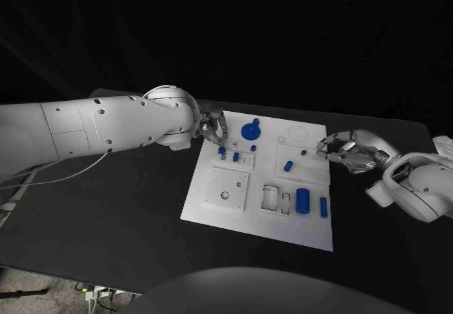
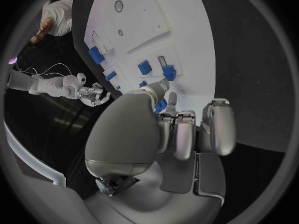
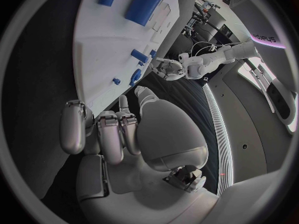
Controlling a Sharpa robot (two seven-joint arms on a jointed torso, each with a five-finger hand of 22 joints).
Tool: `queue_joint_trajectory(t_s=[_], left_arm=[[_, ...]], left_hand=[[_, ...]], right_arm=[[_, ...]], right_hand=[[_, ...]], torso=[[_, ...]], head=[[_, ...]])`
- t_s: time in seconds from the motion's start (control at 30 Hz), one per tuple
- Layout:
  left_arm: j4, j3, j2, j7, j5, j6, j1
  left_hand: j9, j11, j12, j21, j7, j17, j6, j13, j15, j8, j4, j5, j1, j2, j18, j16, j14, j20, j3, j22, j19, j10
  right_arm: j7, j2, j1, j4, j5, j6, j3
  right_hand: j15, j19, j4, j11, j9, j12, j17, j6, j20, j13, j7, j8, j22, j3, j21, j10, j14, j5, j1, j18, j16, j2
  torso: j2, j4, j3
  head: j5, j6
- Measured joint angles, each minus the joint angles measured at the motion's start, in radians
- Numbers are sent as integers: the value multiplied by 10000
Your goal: Assemble the parts on the task board
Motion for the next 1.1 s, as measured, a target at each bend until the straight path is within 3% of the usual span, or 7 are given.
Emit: queue_joint_trajectory(t_s=[0.3,0.7,1.1], left_arm=[[-40,-1,52,9,3,225,-14],[-95,-2,102,5,10,502,-40],[-177,-7,161,-28,12,712,-117]], left_hand=[[-472,72,0,0,32,-1,281,0,0,0,141,0,-20,59,-5,0,0,71,-243,-1,0,0],[-701,72,-60,-67,33,-1,457,-1,73,0,162,0,18,97,-8,0,-1,107,-355,-1,-36,0],[-1006,112,-102,-109,69,0,494,-1,73,1,106,-1,205,283,-10,0,-1,142,-411,-2,-72,-32]], right_arm=[[-8,-5,0,0,1,21,0],[-18,-11,0,1,2,46,-1],[-28,-20,0,9,2,83,-1]], right_hand=[[0,0,0,0,-9,0,0,0,0,-15,0,0,-1,0,0,0,0,43,39,0,0,-39],[0,0,-42,1,-8,3,-1,0,0,-13,0,0,-2,42,0,0,0,40,39,-1,0,-39],[0,-3,-41,1,-8,6,7,0,2,1,0,0,-3,41,0,-1,0,40,39,0,0,-39]], torso=[[-6,6,11],[-8,6,11],[-3,6,6]], head=[[-12,0],[-10,0],[-13,0]])
